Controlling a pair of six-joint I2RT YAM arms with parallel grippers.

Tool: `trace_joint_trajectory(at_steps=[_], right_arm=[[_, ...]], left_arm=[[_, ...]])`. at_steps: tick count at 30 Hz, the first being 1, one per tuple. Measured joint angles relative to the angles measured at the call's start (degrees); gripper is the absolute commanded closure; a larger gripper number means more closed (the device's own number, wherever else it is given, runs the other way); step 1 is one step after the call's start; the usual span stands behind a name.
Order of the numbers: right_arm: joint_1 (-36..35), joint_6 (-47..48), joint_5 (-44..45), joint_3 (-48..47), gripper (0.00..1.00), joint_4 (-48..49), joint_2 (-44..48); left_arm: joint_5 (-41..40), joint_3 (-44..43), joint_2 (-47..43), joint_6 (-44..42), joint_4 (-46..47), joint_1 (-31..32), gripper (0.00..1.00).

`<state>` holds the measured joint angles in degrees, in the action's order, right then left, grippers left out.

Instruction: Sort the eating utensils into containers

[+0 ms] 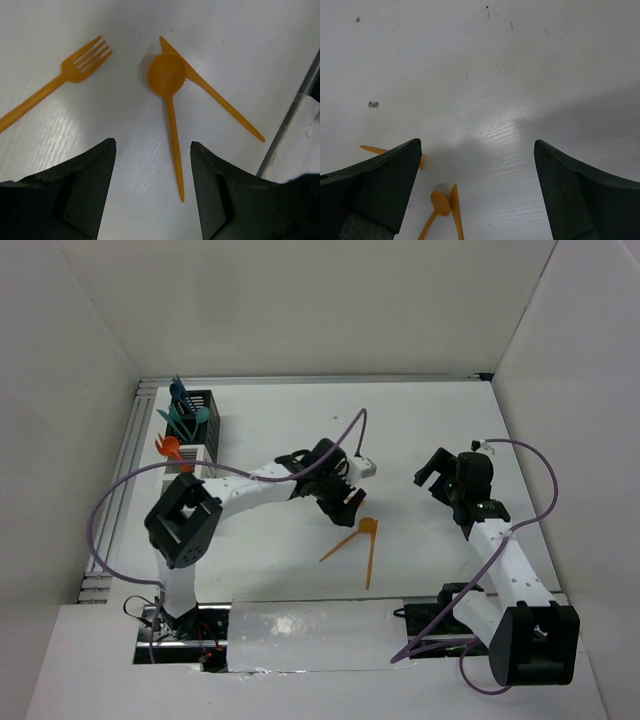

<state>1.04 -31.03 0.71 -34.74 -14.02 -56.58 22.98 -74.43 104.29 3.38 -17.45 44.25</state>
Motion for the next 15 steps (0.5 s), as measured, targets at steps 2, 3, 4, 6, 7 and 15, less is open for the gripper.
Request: trace_joint_trajectory(at_steps=[2, 3, 4, 6, 7, 15], right_arm=[[0.04, 0.02, 0.63, 0.31, 0.0, -0.28, 0.9], [0.07, 0.02, 0.85, 0.44, 0.0, -0.59, 1.2], [0.09, 0.02, 1.09, 0.52, 0.0, -0.76, 1.44], [0.11, 0.02, 1.55, 0.59, 0.0, -1.14, 1.68], [0.13, 0.04, 1.84, 0.59, 0.0, -1.36, 1.7], [0.13, 0.39, 3.08, 0.72, 0.0, -1.88, 1.77]], left_arm=[[-2.23, -4.26, 4.74, -0.07, -2.29, 2.19, 0.27], [-2.99, -5.75, 6.23, -0.11, -3.23, 2.99, 0.27], [-3.87, -7.23, 7.63, -0.09, -4.07, 3.93, 0.27], [-4.61, -9.18, 9.09, -0.09, -5.79, 5.18, 0.28], [-4.81, -10.23, 9.66, -0.07, -6.56, 5.73, 0.28], [-7.93, -12.87, 11.56, -0.04, -8.37, 6.73, 0.31]])
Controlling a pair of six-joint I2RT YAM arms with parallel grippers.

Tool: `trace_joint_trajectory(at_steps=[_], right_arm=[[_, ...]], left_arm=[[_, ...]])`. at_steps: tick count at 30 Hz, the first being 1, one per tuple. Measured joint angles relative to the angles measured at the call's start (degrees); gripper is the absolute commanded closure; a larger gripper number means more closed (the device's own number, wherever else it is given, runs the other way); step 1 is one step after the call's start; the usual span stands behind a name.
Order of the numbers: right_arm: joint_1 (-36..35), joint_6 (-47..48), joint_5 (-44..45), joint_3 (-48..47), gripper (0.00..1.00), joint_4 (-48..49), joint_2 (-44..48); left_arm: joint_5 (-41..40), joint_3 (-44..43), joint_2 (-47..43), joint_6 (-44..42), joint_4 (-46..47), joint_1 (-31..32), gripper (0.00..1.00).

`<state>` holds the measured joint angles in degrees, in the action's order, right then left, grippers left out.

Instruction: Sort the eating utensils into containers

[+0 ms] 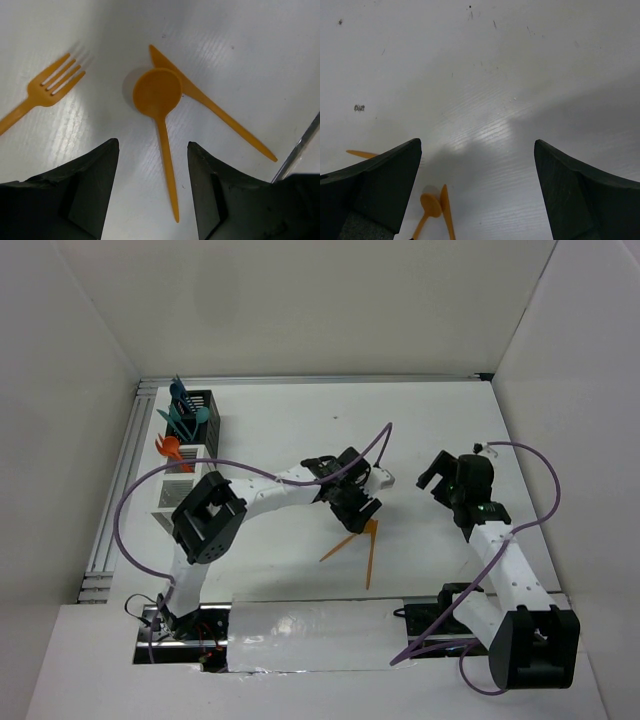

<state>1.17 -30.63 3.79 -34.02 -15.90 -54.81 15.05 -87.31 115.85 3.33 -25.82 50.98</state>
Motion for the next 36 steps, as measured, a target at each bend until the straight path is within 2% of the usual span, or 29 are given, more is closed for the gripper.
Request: trace_joint_trajectory(at_steps=[5, 10, 11, 12, 18, 19, 22, 27, 30, 33, 36], right_arm=[[0.0, 0.04, 1.01, 1.01, 0.0, -0.66, 1.46], [0.0, 0.04, 1.73, 1.79, 0.0, -1.27, 2.89], [0.0, 0.04, 1.79, 1.79, 0.0, -1.31, 2.89], [0.0, 0.04, 1.86, 1.79, 0.0, -1.36, 2.89], [0.0, 0.07, 1.9, 1.79, 0.0, -1.38, 2.89], [0.0, 0.07, 1.9, 1.79, 0.0, -1.4, 2.89], [0.0, 0.07, 1.9, 1.86, 0.0, -1.4, 2.91], [0.0, 0.07, 1.88, 2.64, 0.0, -1.49, 2.97], [0.0, 0.15, 1.18, 2.69, 0.0, -1.38, 2.97], [0.0, 0.46, -0.5, 3.06, 0.01, -0.31, 3.02], [0.09, 0.85, -3.45, 3.74, 0.02, 1.01, 2.95]], left_arm=[[-1.9, 0.5, 2.29, 0.0, -0.87, 1.66, 0.34], [-3.23, 1.18, 2.82, 0.11, -0.28, 2.93, 0.44], [-3.5, 1.2, 2.82, 0.15, -0.28, 3.08, 0.47], [-3.98, 1.22, 2.82, 0.24, -0.24, 3.23, 0.55], [-7.56, 1.49, 3.13, 1.6, 0.74, 3.72, 0.76], [-8.24, 1.66, 3.13, 1.68, 1.07, 3.76, 0.85], [-9.25, 2.4, 2.93, 2.86, 2.58, 3.93, 1.0], [-10.56, 5.11, 1.44, 6.19, 6.58, 3.85, 1.0], [-9.94, 10.64, -2.36, 9.38, 9.33, 1.9, 1.0], [-7.96, 19.56, -11.26, 12.22, 12.5, -4.31, 1.0], [-6.32, 27.15, -26.23, 14.97, 17.62, -13.35, 1.0]])
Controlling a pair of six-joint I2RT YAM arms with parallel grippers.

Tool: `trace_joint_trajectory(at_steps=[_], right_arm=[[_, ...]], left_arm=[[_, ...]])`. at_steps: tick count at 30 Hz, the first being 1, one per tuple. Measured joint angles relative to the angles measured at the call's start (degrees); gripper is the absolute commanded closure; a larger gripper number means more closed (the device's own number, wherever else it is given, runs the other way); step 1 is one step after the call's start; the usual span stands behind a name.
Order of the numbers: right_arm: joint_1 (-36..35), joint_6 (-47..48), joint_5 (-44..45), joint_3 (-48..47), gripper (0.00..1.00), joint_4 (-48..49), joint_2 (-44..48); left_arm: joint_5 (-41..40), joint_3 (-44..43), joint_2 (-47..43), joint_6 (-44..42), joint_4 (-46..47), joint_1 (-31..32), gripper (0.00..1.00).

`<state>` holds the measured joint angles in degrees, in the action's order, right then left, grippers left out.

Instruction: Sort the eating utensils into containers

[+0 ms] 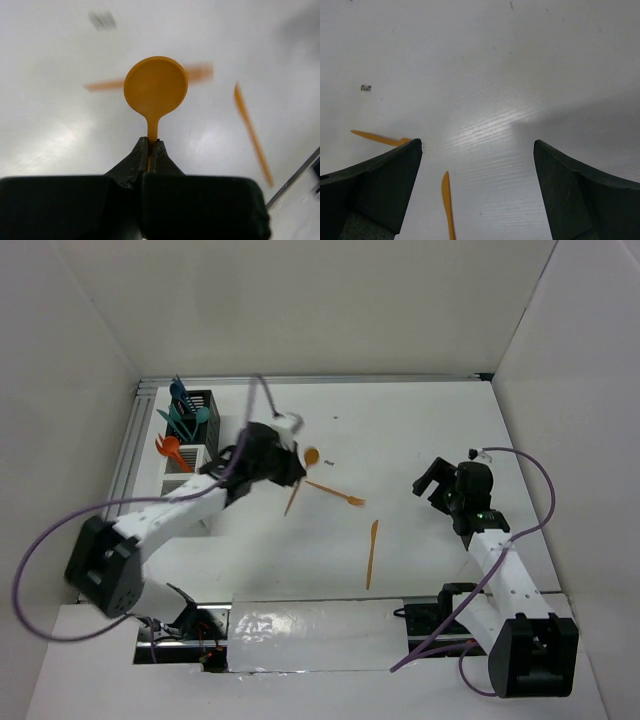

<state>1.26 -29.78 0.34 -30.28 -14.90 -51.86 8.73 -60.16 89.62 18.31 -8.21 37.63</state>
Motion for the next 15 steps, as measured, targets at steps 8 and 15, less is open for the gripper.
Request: trace_joint_trajectory(at_steps=[8, 15], right_arm=[[0.07, 1.57, -4.9, 0.0, 0.02, 3.52, -4.39], [0.11, 2.25, -6.25, -1.01, 0.02, 5.92, -8.33]], left_arm=[[-4.98, 5.53, -29.59, 3.28, 17.81, -18.51, 1.0], [-10.62, 20.59, -43.41, 4.31, 20.55, -33.46, 1.0]])
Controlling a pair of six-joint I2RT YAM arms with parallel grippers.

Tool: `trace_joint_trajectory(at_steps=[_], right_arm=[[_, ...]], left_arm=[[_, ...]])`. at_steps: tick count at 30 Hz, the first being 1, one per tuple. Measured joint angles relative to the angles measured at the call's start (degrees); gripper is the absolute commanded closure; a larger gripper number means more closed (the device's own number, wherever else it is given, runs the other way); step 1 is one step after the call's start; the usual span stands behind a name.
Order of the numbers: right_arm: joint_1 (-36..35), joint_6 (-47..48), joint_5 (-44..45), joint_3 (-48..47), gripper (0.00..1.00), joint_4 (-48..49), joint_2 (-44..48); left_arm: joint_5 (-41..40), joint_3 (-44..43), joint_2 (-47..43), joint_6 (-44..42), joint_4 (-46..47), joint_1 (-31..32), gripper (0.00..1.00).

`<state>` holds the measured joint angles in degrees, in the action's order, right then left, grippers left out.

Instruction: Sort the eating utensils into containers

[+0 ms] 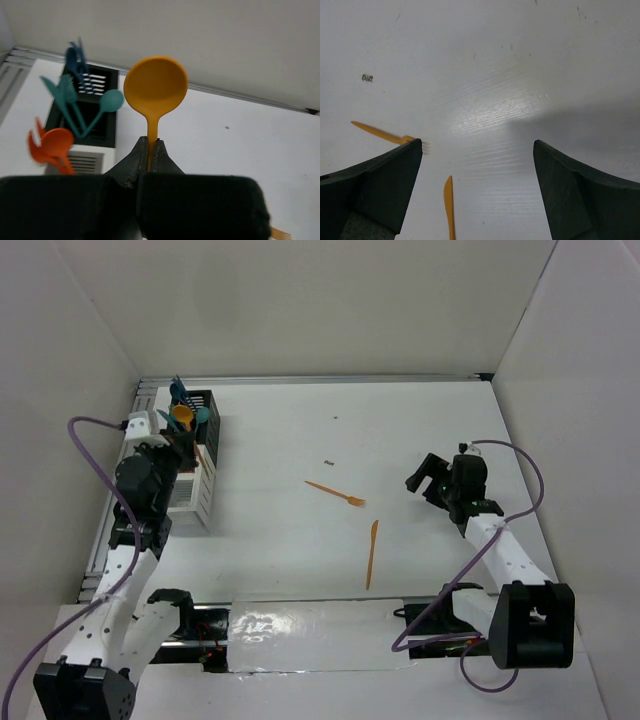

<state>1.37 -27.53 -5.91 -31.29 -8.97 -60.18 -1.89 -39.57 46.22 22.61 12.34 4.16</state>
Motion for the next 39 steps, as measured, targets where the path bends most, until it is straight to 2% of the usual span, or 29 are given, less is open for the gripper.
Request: trace_joint_trajectory(at_steps=[9, 20, 27, 28, 30, 31, 32, 37, 39], right_arm=[[0.02, 0.79, -1.57, -2.58, 0.02, 1.75, -4.07], [0.02, 0.85, -2.12, -4.11, 0.02, 1.99, -5.92], [0.02, 0.83, -3.37, -4.39, 0.03, 2.12, -7.87], [0.02, 0.83, -3.43, -4.39, 0.03, 2.14, -7.87], [0.02, 0.83, -3.61, -4.39, 0.03, 2.14, -7.89], [0.02, 0.83, -3.67, -4.39, 0.03, 2.14, -7.89], [0.02, 0.83, -3.78, -4.39, 0.03, 2.14, -7.89], [-0.2, 0.83, -3.87, -4.42, 0.03, 2.16, -7.89], [-0.26, 0.83, -3.89, -4.42, 0.03, 2.16, -7.89]], left_arm=[[-1.84, 11.23, -6.82, -0.17, 7.54, -11.23, 0.99], [-4.92, 19.26, -10.38, -1.29, 13.88, -17.84, 0.96], [-4.96, 23.63, -11.74, -0.35, 14.91, -17.84, 0.77], [-4.96, 23.78, -11.89, -0.13, 14.73, -17.81, 0.65], [-4.96, 23.78, -12.41, 0.07, 14.73, -17.51, 0.54], [-4.96, 23.65, -12.76, 0.04, 14.58, -17.38, 0.41], [-4.96, 23.39, -12.98, -0.17, 14.47, -17.25, 0.35], [-5.68, 18.88, -13.03, 0.02, 11.69, -16.87, 0.12], [-6.58, 15.74, -13.05, 0.04, 9.75, -16.87, 0.11]])
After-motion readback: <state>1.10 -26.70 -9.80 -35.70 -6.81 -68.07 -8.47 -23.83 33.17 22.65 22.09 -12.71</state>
